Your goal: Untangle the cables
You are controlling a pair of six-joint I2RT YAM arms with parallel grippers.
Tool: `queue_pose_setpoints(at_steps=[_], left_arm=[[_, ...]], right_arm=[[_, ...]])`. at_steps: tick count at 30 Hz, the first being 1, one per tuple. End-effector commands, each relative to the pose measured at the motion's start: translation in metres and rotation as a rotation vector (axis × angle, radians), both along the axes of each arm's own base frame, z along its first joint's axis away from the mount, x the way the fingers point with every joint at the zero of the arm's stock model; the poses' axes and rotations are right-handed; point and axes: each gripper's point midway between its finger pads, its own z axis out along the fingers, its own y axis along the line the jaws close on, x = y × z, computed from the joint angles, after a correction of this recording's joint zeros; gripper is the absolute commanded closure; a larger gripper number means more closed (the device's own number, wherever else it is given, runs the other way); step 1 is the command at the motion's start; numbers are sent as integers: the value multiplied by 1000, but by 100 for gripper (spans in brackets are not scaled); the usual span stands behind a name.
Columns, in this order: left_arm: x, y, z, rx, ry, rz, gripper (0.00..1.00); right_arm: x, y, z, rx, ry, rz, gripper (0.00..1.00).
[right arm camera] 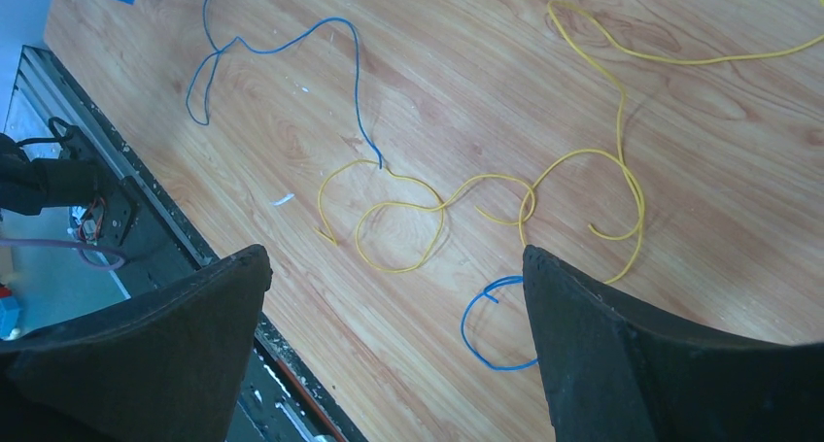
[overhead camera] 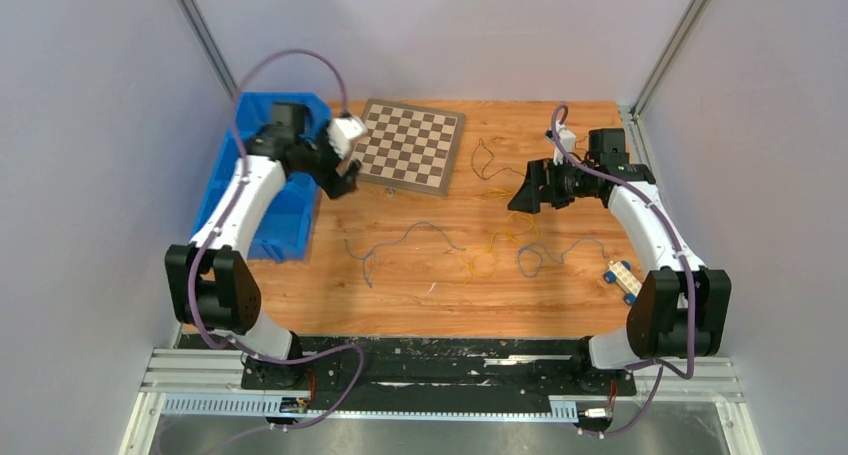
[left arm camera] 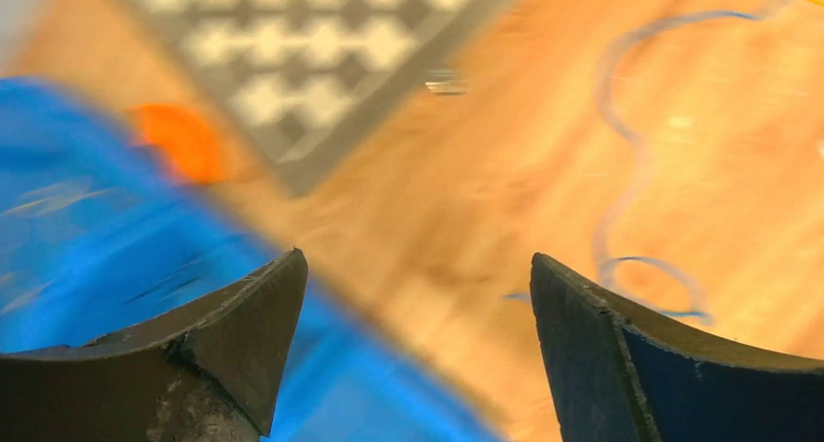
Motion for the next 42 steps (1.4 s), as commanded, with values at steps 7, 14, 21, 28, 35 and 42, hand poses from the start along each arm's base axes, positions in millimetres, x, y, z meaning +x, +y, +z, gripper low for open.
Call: queue_pose_setpoints(at_steps=[7,14,21,28,35,42], left_arm=[[-75,-91,-156,108,422,-23,22],[-102,-105,-206,152,563,-42,33],[-99,-103,-199,177,544,-22,87],[-78,-24,-82,82,343,76,100],[-68,51,24,14,156,126,100],[-64,124,16,79,64,193,100]], right_arm=[[1,-12,18,7,-68,-35,0],[0,-12,19,5,-71,-39,0],[0,-13,20,1,-76,-42,0],[-1,-10,21,20,-74,-33,0],[1,-8,23,40,-68,-26,0],[0,-7,23,44,-69,-22,0]])
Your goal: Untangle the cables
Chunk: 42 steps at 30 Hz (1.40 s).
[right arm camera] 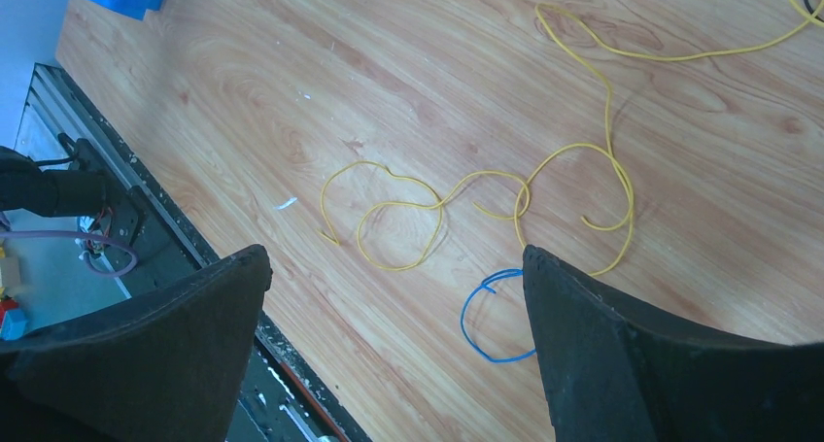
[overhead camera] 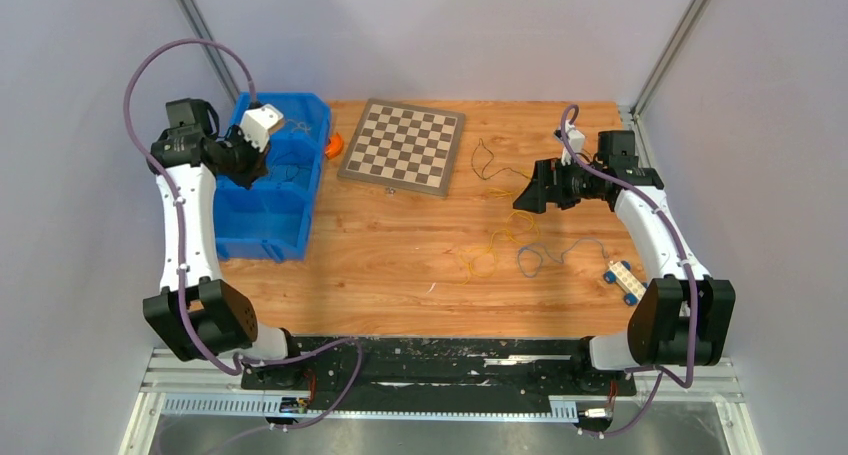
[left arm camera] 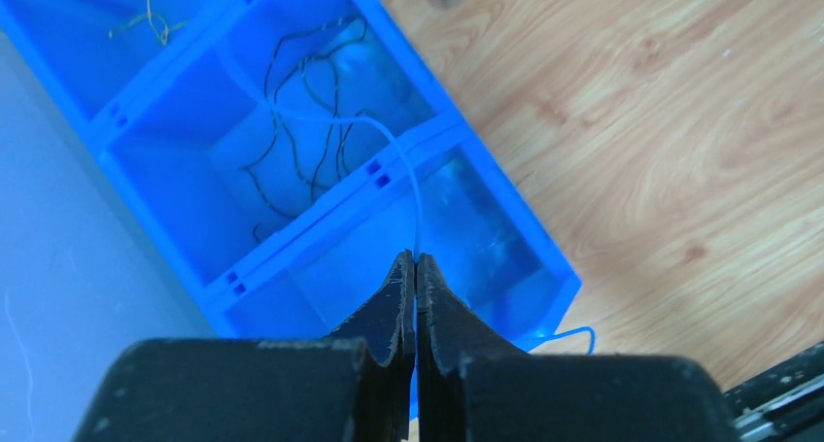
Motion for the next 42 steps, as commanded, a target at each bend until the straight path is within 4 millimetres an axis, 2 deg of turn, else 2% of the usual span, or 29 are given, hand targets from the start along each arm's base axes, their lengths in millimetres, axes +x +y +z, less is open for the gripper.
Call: queue_pose_setpoints(at_steps=[1,2,3,4,7,11,13,16,18,23,27,28,30,33,34,35,39,40,41,42], left_arm=[[0,38,-17,45,-43,-22,100],[-1,45,-28,56,-46,-18,100],[5,58,-25,76,-94,1,100],[3,62,-34,87,-96,-11,100],[1,81,-44,131,-129,-17,100],[-21,84,-53,158,-176,-135,100],[-37,84,-67,190,-190,-194,100],[-51,93,-72,223,-192,-212,100],[-57,99,-73,219,-180,-207,100],[-61,115,-57,231,-251,-188,100],[-71,120,-64,319,-285,-220,100],[-69,125,-61,332,-309,-200,100],[-66,118,-49,299,-373,-170,100],[-62,89,-25,240,-481,-195,100],[-60,85,-25,215,-490,-175,100],[-54,76,-12,242,-538,-197,100],[-51,46,1,175,-553,-232,100],[-50,43,11,186,-567,-252,100],[-53,33,7,148,-536,-273,100],[-51,33,20,178,-556,-300,100]], right_arm=[[3,3,12,25,-45,10,0],[3,3,12,25,-44,10,0],[3,3,12,24,-44,9,0],[3,3,12,22,-47,9,0],[1,2,12,18,-49,6,0],[0,1,11,11,-52,2,0],[0,1,11,11,-53,3,0],[0,1,11,14,-52,4,0],[0,1,11,15,-51,5,0],[-2,1,10,13,-54,3,0],[-3,1,10,12,-57,3,0],[-3,1,10,11,-58,3,0],[-3,1,10,13,-59,3,0],[-3,2,10,19,-57,4,0],[-2,2,10,23,-54,5,0],[-2,3,10,28,-51,6,0],[0,3,11,28,-51,4,0],[-1,2,12,26,-53,3,0],[-1,2,12,25,-55,1,0],[-2,2,12,24,-55,1,0]])
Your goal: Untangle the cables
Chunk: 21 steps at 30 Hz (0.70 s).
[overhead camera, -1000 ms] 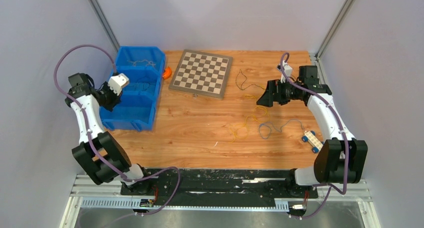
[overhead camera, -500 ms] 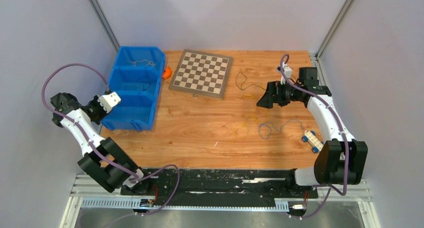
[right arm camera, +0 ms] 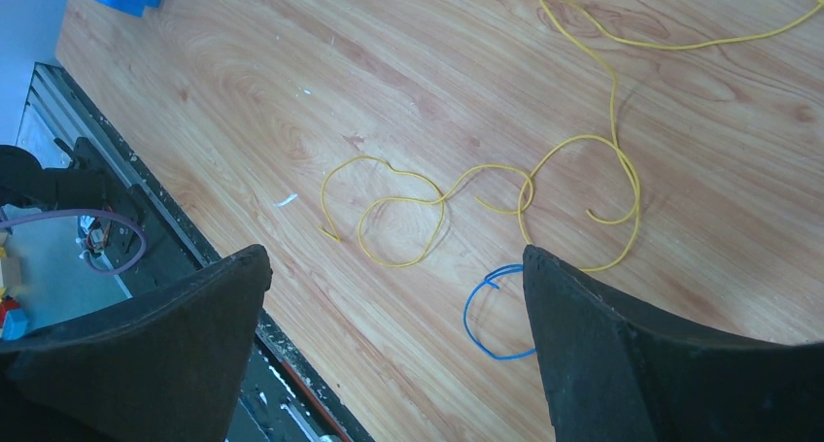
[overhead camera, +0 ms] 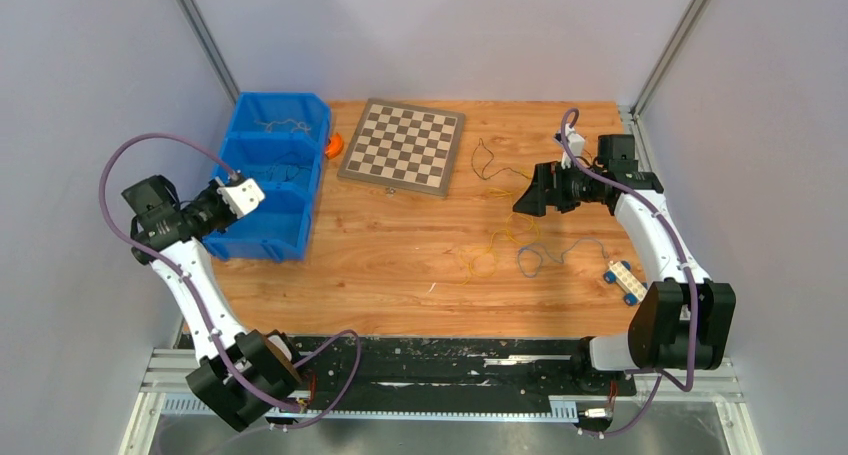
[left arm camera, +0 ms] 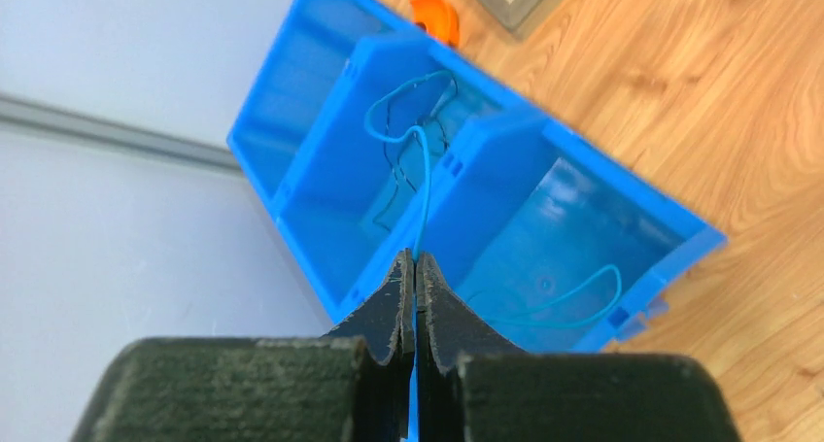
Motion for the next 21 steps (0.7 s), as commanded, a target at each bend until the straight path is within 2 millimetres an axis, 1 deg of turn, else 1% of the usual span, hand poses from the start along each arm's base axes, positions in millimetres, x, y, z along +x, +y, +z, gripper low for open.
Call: queue_pose_setpoints(at_steps=[1,2,3,4,5,7,9,10,11,12,13,14,15,16,17,20,21], left_arm=[[1,-24,31,-65,-10,-85,100],[3,-23,41,-47,-22,-99,100],[-2,-28,40,-71,9,-107,100],[-1,-26,46,-47,3,-120,100],[-6,-30,43,-44,26,-136,100],[-8,-27,37,-14,53,-146,100],[-6,-18,25,27,91,-133,100],[-5,-10,15,52,127,-114,100],[-2,-4,12,77,134,-105,100],[0,7,3,103,174,-82,100],[2,13,0,125,186,-71,100],[5,24,-6,146,219,-46,100],[10,32,-3,161,214,-23,100],[16,43,-7,179,225,5,100],[19,48,-5,182,227,26,100],[27,71,-11,250,250,79,100],[28,75,-14,262,258,92,100]], right_arm=[[3,2,17,17,-66,4,0],[2,1,16,14,-66,2,0],[2,1,15,13,-64,2,0],[1,1,15,13,-65,2,0],[1,1,14,14,-64,3,0],[1,2,13,19,-60,6,0],[2,2,14,23,-61,7,0],[3,2,15,23,-62,6,0],[3,2,15,23,-62,7,0],[2,3,15,23,-62,7,0],[2,3,15,23,-62,7,0],[3,2,15,22,-63,7,0],[3,2,15,21,-63,5,0],[2,2,14,21,-61,5,0],[2,2,14,21,-60,5,0],[2,2,14,18,-61,4,0],[2,2,14,18,-62,3,0]])
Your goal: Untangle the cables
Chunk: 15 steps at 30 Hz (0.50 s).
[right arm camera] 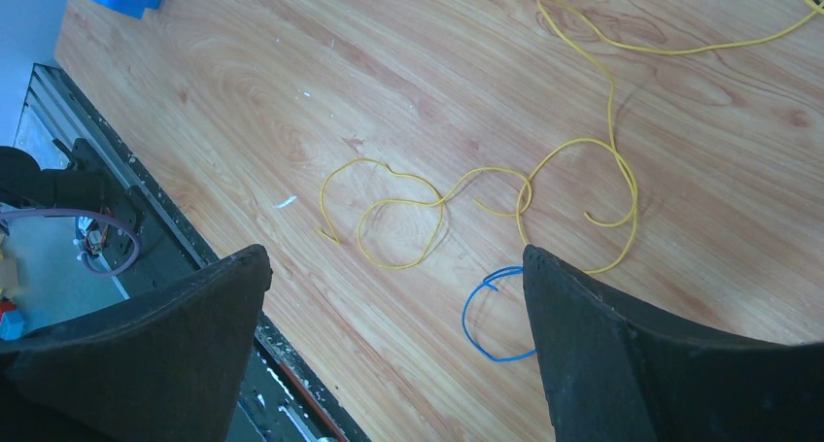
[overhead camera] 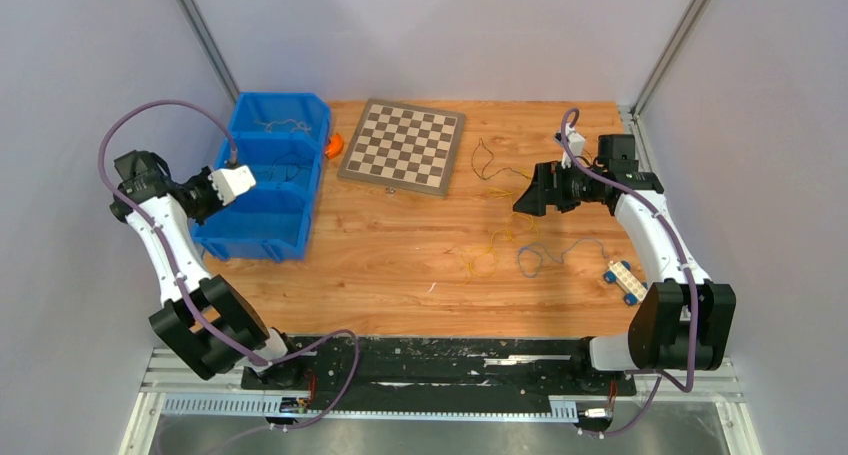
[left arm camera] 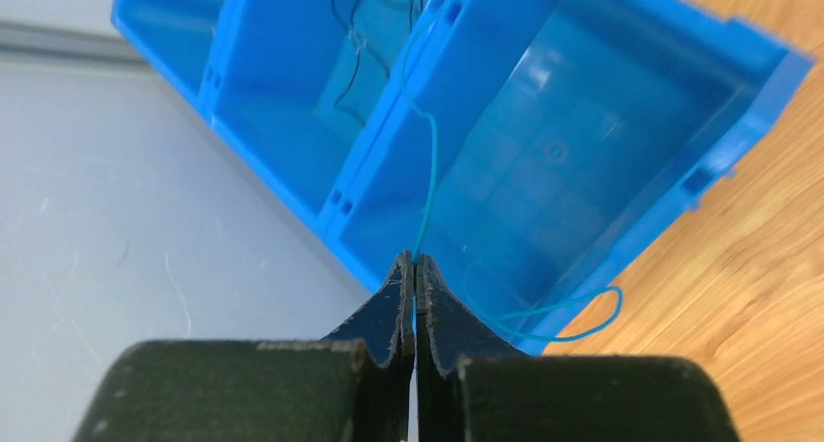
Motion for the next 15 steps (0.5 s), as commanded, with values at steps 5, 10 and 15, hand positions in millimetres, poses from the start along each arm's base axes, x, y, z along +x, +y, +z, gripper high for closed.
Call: queue_pose_setpoints(at_steps=[5,10,15], left_arm=[[18,60,1,248,16,131,100],[22,89,-5,298,44,248,100],[28,105,0,321,18,317,100]], right_arm=[[2,1,12,15,-51,1,0],[2,1,11,11,-50,-2,0],[3,1,11,18,-45,2,0]])
